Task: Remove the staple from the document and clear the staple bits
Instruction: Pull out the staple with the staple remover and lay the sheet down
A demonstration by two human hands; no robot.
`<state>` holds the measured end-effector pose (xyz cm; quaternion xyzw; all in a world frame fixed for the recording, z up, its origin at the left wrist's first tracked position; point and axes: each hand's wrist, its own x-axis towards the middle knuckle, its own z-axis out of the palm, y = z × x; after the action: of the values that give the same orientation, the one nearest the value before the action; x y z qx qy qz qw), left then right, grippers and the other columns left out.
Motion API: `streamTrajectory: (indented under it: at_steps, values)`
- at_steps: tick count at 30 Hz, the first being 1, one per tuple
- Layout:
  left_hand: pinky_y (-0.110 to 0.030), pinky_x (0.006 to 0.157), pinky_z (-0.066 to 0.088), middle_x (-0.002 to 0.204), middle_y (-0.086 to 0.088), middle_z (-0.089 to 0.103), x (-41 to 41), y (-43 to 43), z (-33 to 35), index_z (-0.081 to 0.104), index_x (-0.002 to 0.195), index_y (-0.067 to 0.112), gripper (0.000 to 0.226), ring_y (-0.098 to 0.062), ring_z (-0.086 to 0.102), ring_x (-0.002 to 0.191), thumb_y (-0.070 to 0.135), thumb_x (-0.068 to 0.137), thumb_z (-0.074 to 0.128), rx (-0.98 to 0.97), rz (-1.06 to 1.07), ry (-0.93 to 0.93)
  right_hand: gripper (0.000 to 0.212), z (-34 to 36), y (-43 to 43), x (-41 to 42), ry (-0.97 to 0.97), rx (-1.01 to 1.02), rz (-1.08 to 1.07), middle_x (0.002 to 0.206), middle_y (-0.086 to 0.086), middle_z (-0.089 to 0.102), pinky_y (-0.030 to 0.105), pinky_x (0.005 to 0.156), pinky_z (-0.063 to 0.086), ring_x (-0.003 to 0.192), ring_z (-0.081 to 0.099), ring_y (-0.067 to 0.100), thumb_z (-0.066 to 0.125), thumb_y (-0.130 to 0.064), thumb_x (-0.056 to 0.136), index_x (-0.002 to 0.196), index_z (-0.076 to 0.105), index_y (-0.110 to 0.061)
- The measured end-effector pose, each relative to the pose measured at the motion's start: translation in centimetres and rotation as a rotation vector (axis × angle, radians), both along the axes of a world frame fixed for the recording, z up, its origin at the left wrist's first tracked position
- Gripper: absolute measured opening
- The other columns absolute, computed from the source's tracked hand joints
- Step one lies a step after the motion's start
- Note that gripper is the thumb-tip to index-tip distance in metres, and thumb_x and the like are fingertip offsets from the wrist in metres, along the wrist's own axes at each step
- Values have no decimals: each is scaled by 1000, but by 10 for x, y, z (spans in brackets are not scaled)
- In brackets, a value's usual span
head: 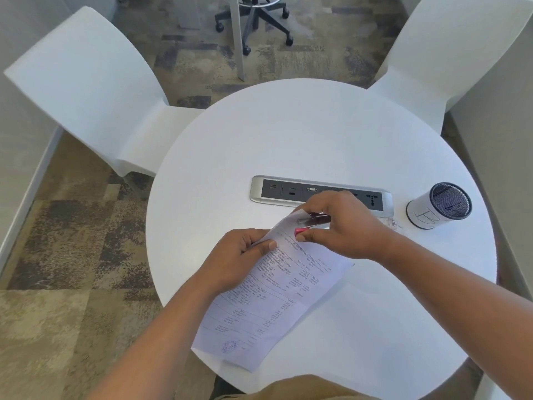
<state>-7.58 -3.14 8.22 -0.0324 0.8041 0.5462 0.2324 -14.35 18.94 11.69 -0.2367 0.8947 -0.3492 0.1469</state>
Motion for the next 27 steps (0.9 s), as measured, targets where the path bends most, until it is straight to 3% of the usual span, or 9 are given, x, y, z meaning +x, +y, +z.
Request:
streamTrajectory:
  at_steps: [7, 13, 19, 23, 27]
  values:
    - [-44, 77, 57, 87, 4, 77, -2, 1, -1, 77, 93, 26, 21, -19, 72, 77, 34, 99, 58, -21, 5, -3, 23, -4, -1, 3, 11, 9, -25, 82, -12, 68, 37, 73, 54, 82, 62, 10, 77, -41, 74, 93, 73, -29]
    - [-43, 76, 57, 87, 5, 77, -4, -4, -3, 77, 94, 28, 20, -20, 73, 78, 35, 99, 58, -22, 4, -2, 38, -1, 4, 2, -55, -40, -47, 94, -20, 69, 11, 75, 42, 88, 62, 4, 86, -34, 68, 102, 71, -31]
    - [-38, 78, 57, 89, 7, 78, -2, -16, -5, 77, 93, 29, 21, -15, 74, 81, 34, 100, 57, -10, 49, -20, 43, -5, 28, -10, -95, -92, -205, 98, -15, 71, 14, 81, 50, 89, 64, 1, 80, -13, 72, 109, 66, -29]
    - [-34, 75, 57, 89, 8, 77, 0, -25, -6, 77, 91, 31, 21, -12, 73, 78, 35, 99, 58, -24, 108, -42, 37, -22, 45, -18, -181, -88, -348, 96, -10, 69, 4, 75, 47, 84, 68, 2, 73, -1, 76, 103, 67, -26]
    - [-33, 75, 59, 89, 8, 78, 3, -31, -7, 77, 93, 29, 20, -13, 75, 79, 31, 99, 58, 11, 179, -72, 35, -55, 54, -18, -283, -142, -481, 101, 7, 70, 12, 77, 54, 87, 71, 14, 73, 4, 74, 98, 67, -22]
